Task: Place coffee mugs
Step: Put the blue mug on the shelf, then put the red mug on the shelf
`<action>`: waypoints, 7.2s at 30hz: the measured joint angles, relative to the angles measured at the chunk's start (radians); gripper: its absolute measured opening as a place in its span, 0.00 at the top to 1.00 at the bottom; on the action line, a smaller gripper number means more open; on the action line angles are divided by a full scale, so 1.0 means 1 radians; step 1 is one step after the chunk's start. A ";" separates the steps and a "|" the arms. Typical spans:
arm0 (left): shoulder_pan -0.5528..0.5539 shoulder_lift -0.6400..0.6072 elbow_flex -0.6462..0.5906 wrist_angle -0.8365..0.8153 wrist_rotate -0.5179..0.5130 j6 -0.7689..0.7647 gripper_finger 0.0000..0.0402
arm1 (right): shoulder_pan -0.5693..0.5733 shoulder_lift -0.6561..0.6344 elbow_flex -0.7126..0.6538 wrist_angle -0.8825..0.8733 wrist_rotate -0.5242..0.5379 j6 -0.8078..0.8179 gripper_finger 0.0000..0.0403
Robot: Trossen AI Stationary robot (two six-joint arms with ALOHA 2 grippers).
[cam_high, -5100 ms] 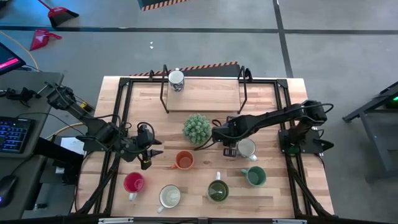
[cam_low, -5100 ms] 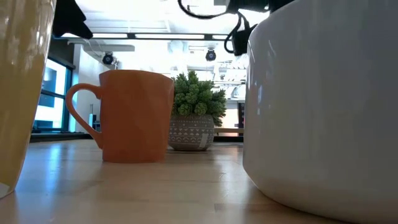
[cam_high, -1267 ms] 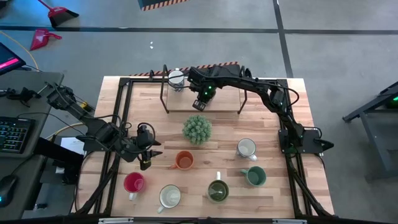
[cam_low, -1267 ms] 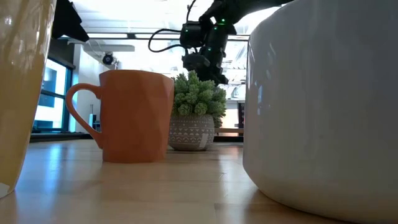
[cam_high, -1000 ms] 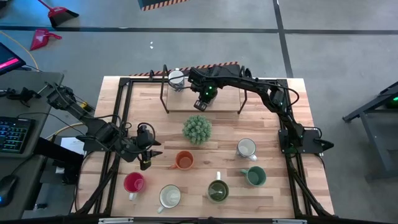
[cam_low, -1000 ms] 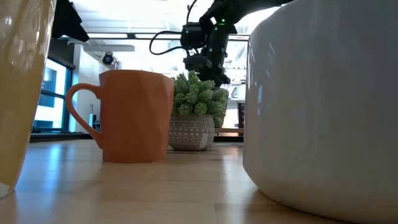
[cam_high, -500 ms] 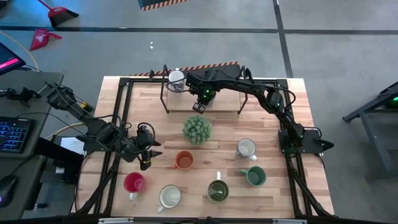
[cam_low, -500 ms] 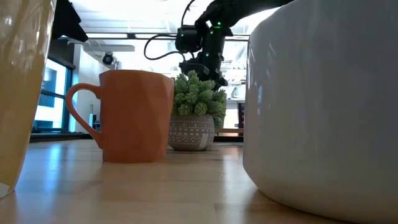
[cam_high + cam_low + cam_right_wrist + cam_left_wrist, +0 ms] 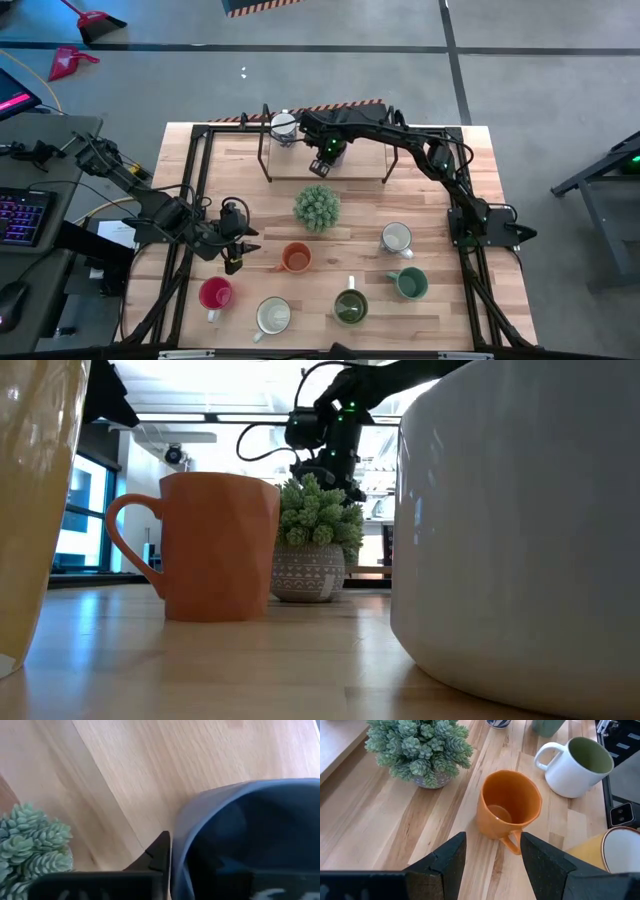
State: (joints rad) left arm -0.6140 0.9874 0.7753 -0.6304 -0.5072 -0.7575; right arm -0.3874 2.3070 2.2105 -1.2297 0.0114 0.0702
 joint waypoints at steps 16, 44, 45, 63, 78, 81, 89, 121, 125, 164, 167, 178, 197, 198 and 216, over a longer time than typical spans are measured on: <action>0.000 0.000 0.000 0.000 0.000 0.000 0.56 | 0.001 -0.040 0.071 -0.065 0.010 0.000 0.72; 0.000 0.000 0.000 -0.001 0.000 0.000 0.56 | 0.024 -0.123 -0.129 -0.202 0.138 0.057 0.96; 0.000 0.000 0.000 0.000 0.000 0.000 0.56 | 0.024 -0.123 -0.138 -0.181 0.138 0.057 0.96; 0.000 0.000 0.000 0.000 0.000 -0.017 0.56 | -0.006 -0.122 -0.180 0.031 0.126 0.019 0.96; 0.000 0.000 0.000 0.000 -0.001 -0.043 0.56 | -0.027 -0.120 -0.180 0.169 0.111 0.007 0.96; 0.000 0.000 0.000 0.000 -0.001 -0.044 0.56 | -0.029 -0.119 -0.180 0.195 0.110 0.007 0.96; 0.000 0.000 0.000 0.000 -0.001 -0.044 0.56 | -0.033 -0.119 -0.180 0.269 0.085 0.007 0.96; 0.000 0.000 0.000 0.000 -0.001 -0.043 0.56 | -0.032 -0.068 -0.167 0.286 0.014 0.035 0.96; 0.000 0.000 0.000 0.000 -0.001 -0.043 0.56 | -0.013 -0.072 -0.109 0.178 0.005 0.041 0.96; 0.000 0.000 0.000 0.022 -0.094 -0.025 0.56 | 0.673 -1.408 -1.159 0.548 0.203 0.241 1.00; 0.000 0.000 0.000 0.050 -0.132 -0.013 0.56 | 0.691 -1.479 -1.384 0.800 0.224 0.201 1.00; 0.082 0.002 -0.004 0.273 -0.186 0.264 0.56 | 0.627 -1.422 -1.764 1.497 0.182 0.050 1.00; 0.289 -0.396 -0.023 0.299 0.323 0.474 0.56 | 0.527 -1.402 -1.701 1.529 0.146 0.143 1.00; 0.280 -0.398 -0.015 0.259 0.348 0.461 0.56 | 0.523 -1.402 -1.701 1.525 0.146 0.163 1.00; 0.076 -0.112 0.272 -0.504 0.661 0.102 0.56 | 0.516 -1.402 -1.701 1.431 0.189 0.270 1.00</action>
State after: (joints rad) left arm -0.5382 0.8754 1.0473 -1.1346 0.1538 -0.6554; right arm 0.1284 0.9051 0.5091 0.2012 0.2001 0.3397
